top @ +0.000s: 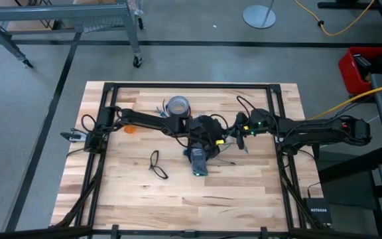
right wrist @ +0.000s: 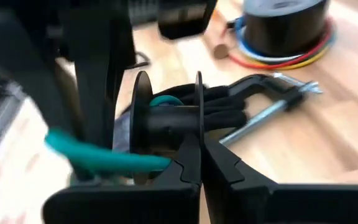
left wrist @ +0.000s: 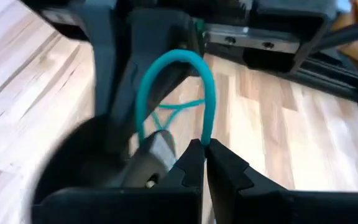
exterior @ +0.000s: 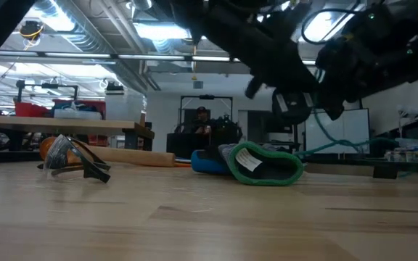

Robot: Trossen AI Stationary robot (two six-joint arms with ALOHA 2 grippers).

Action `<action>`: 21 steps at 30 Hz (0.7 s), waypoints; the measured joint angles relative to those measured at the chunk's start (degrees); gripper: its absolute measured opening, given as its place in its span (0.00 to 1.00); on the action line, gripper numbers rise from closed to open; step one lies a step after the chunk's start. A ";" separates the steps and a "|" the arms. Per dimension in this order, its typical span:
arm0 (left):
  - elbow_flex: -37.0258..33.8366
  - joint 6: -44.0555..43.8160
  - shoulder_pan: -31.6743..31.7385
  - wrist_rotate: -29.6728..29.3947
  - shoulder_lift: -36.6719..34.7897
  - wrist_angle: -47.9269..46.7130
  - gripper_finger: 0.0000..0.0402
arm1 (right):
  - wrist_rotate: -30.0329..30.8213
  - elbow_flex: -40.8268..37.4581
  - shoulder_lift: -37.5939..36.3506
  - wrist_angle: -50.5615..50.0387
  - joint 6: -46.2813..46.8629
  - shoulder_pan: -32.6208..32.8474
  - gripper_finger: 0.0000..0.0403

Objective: Coil cords
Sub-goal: Coil the green wire on the black spool

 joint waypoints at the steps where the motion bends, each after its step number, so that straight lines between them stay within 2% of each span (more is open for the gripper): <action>1: 0.00 -0.04 0.07 -0.02 -0.81 -1.75 0.00 | -0.64 0.01 0.00 0.13 0.38 0.00 0.00; 9: -0.02 1.97 0.29 -0.15 -5.82 -11.92 0.00 | -0.93 0.01 -0.52 0.34 0.57 0.00 0.00; 14: -0.02 2.81 0.27 -0.23 -7.78 -17.53 0.00 | -4.99 0.01 -1.68 1.62 0.60 0.00 0.00; 21: -0.02 3.22 -0.15 -0.42 -8.41 -23.97 0.00 | -6.75 0.00 -5.09 1.96 2.00 0.00 0.00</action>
